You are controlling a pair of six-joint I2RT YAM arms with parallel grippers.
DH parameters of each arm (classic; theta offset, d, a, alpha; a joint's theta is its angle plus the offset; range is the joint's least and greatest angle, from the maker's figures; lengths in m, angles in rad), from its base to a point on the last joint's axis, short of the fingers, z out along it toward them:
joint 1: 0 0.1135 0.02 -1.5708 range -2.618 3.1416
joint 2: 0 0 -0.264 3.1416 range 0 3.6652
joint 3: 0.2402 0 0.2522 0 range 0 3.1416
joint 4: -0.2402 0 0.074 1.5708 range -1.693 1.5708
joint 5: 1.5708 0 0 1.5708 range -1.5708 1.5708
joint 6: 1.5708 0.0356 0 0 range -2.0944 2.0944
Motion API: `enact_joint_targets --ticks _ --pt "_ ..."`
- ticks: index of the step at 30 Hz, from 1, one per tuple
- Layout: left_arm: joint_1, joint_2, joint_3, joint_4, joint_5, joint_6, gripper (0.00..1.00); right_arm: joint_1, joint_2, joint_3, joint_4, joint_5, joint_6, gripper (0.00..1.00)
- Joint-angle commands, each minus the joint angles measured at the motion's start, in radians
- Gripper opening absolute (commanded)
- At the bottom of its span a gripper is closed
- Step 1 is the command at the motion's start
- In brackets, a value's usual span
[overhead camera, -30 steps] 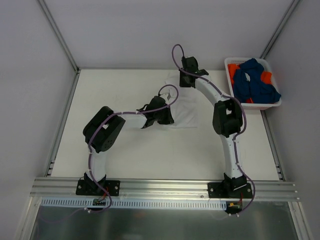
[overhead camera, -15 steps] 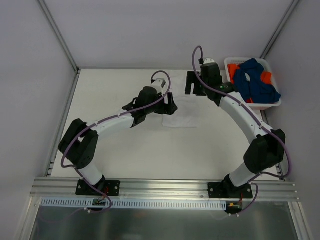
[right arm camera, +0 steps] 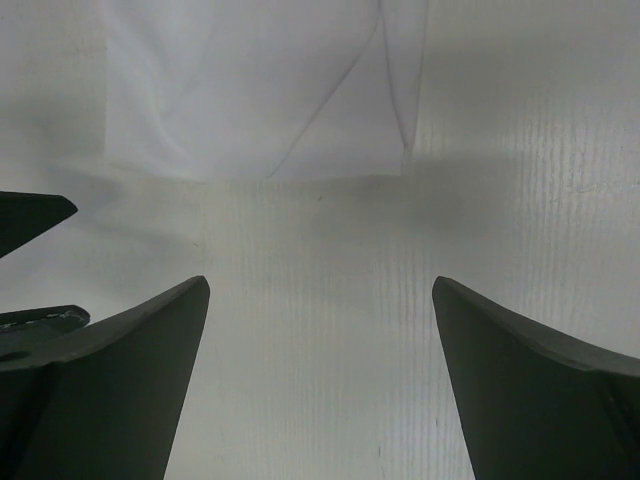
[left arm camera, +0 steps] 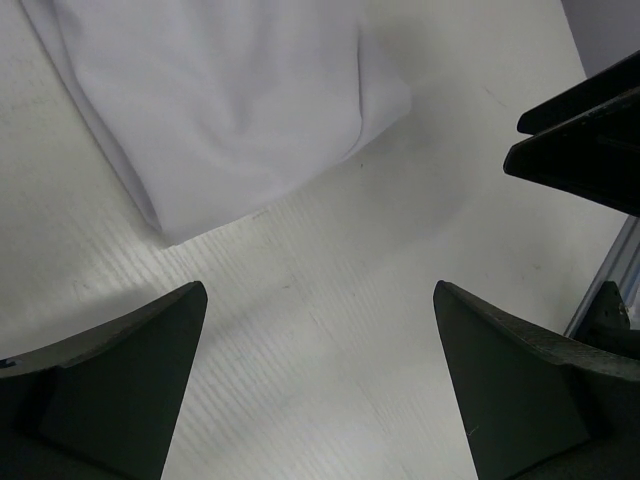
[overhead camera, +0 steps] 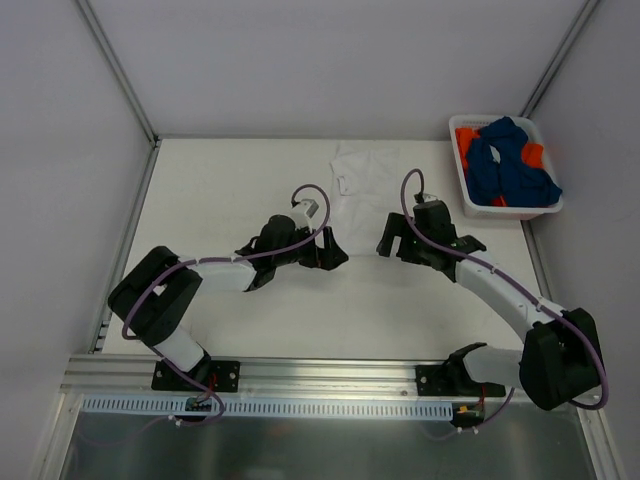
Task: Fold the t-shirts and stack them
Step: Fold the tshirt
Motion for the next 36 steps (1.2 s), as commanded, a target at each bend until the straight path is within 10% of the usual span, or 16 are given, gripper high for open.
enact_joint_targets --ticks 1,36 --pt "-0.005 0.043 -0.016 0.208 0.051 -0.034 0.99 0.006 -0.045 -0.015 0.090 0.021 0.053 1.00" --pt "0.032 0.247 0.110 0.104 -0.079 0.040 0.99 -0.002 0.280 0.012 0.314 0.041 0.139 0.99"
